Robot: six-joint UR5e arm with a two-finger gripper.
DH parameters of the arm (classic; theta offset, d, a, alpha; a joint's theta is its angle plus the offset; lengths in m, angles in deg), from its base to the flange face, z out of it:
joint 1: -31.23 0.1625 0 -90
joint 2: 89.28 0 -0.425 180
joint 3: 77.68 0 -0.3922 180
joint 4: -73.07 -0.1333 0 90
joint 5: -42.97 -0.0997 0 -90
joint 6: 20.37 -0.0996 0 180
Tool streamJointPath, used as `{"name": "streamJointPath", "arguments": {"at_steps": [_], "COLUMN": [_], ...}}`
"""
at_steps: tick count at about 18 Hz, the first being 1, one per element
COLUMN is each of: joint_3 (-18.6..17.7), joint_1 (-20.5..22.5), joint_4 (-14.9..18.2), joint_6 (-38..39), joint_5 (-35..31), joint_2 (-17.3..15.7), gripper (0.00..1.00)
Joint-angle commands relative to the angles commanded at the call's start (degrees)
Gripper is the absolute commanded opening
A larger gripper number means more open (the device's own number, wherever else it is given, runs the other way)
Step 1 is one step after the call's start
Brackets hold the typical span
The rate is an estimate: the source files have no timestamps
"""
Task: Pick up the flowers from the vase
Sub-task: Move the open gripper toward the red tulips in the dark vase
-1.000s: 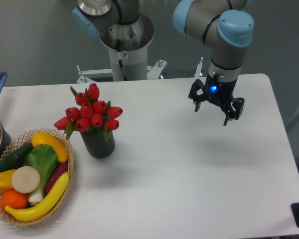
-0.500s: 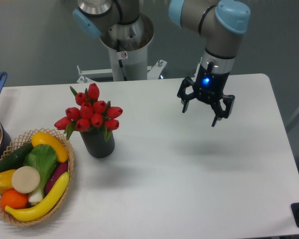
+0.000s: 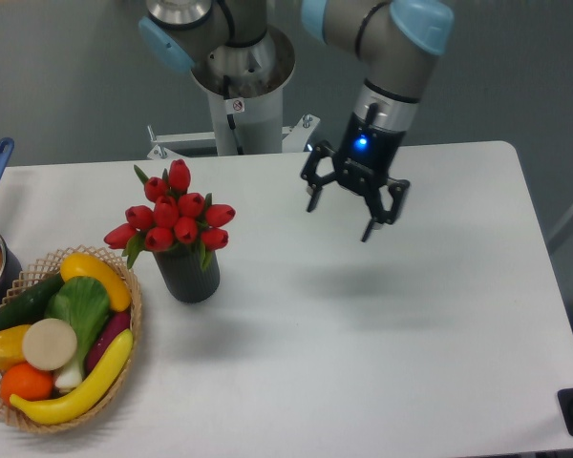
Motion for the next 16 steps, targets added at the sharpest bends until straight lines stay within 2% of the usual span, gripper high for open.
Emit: {"name": "streamJointPath", "arguments": {"at_steps": [3, 9, 12, 16], "joint_3": [-1.67, -4.66, -8.00, -8.45], "joint_1": [0.00, -2.90, -2.73, -2.99], "joint_4": [0.00, 0.00, -0.09, -0.09], "joint_6": [0.00, -0.17, -0.26, -0.26], "joint_5": [6.87, 8.29, 16.79, 20.85], "joint_2": [-0.09, -1.05, -1.23, -0.97], "gripper": [1.00, 1.00, 1.00, 1.00]}}
